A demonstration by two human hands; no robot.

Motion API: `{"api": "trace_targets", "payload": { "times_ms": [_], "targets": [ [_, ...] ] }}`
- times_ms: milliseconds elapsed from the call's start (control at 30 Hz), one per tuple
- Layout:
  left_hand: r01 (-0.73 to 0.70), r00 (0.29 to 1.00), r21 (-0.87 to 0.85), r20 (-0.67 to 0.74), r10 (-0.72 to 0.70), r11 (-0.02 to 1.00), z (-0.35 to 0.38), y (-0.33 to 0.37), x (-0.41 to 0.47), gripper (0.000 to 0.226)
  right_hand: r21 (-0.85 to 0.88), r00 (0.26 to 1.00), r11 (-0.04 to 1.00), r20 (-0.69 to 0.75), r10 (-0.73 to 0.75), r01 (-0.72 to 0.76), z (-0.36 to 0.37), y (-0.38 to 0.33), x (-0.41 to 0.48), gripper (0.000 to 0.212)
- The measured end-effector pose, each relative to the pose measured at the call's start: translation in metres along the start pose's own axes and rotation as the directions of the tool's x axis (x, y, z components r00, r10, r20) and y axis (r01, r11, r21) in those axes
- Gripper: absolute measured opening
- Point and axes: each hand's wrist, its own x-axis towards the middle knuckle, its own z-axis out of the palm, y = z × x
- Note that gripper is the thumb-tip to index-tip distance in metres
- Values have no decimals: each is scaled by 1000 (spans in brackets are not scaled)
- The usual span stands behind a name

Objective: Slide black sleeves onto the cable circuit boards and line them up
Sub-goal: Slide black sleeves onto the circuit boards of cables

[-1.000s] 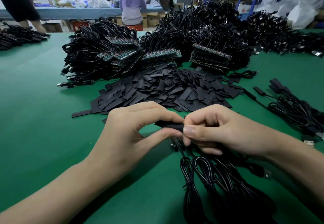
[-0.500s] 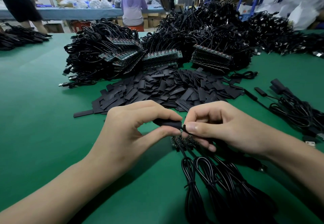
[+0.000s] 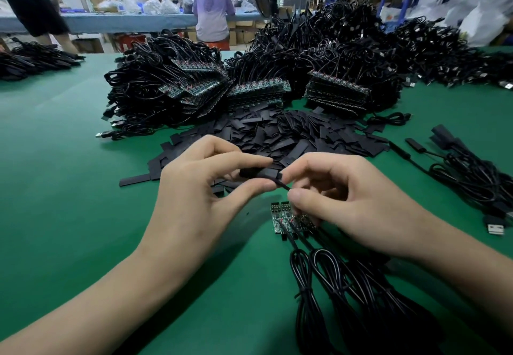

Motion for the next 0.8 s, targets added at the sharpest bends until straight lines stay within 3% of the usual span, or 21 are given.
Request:
{"api": "trace_targets", "payload": {
  "times_ms": [133,233,400,800],
  "targets": [
    [73,997,-68,0,-73,995,3,3,-2,36,-388,961,909,-157,-228,152,8,3,-3,8],
    [136,990,-124,-5,-138,983,4,4,-4,43,-510,949,849,-175,-262,140,9,4,-3,12],
    [170,985,-126,19,-169,977,5,7,-5,52,-552,959,818,-106,-261,162,10,3,-3,13],
    [129,992,-78,20,-128,988,3,10,-2,40,-518,955,840,-136,-265,159,13,2,-2,9]
  ]
}}
